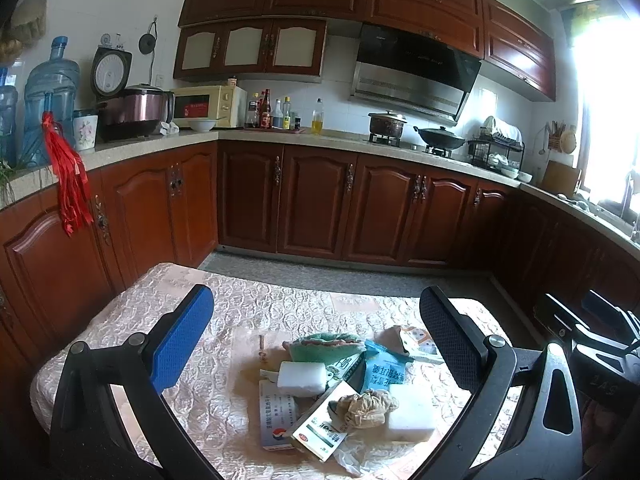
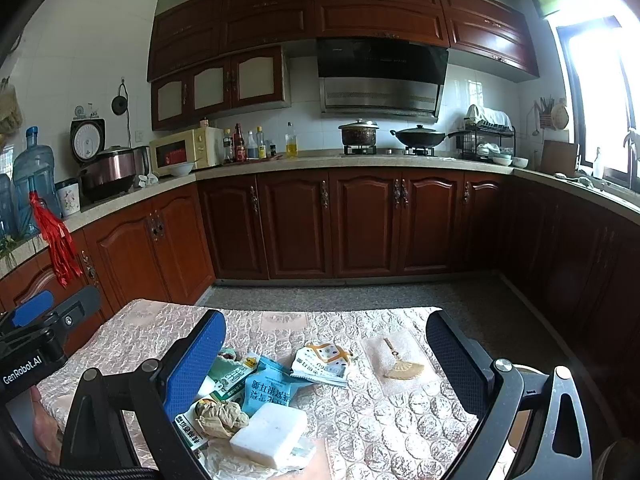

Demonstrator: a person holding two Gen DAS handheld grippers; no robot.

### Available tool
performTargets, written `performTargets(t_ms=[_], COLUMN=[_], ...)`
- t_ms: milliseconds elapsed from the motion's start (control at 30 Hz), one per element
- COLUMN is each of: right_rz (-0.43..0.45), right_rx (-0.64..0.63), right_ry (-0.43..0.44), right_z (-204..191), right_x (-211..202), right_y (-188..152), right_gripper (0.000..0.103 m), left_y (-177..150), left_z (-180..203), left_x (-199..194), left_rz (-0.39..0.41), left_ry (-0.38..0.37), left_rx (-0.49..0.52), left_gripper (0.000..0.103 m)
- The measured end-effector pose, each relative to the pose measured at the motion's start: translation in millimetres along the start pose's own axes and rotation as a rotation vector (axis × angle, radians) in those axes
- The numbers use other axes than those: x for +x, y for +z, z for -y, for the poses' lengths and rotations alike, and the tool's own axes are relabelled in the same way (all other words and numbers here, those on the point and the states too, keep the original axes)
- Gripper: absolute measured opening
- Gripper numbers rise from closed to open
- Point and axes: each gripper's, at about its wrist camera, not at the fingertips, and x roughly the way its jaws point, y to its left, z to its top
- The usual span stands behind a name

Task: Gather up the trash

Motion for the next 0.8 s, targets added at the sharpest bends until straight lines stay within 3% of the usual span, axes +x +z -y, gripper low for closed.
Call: performTargets(t_ms=[800], right_rz=[-0.020], right_rx=[-0.020], right_ry=[-0.007], right_z=[0.9], right_x=[6.3], right_y=[-8.7], right_gripper=[0.099], left_y=[-2.5], left_z=[-3.6], left_x=[4.6], left_rz=[-0.016], left_ry=[0.010], left_rx=[-0.006], left_gripper=[0.102])
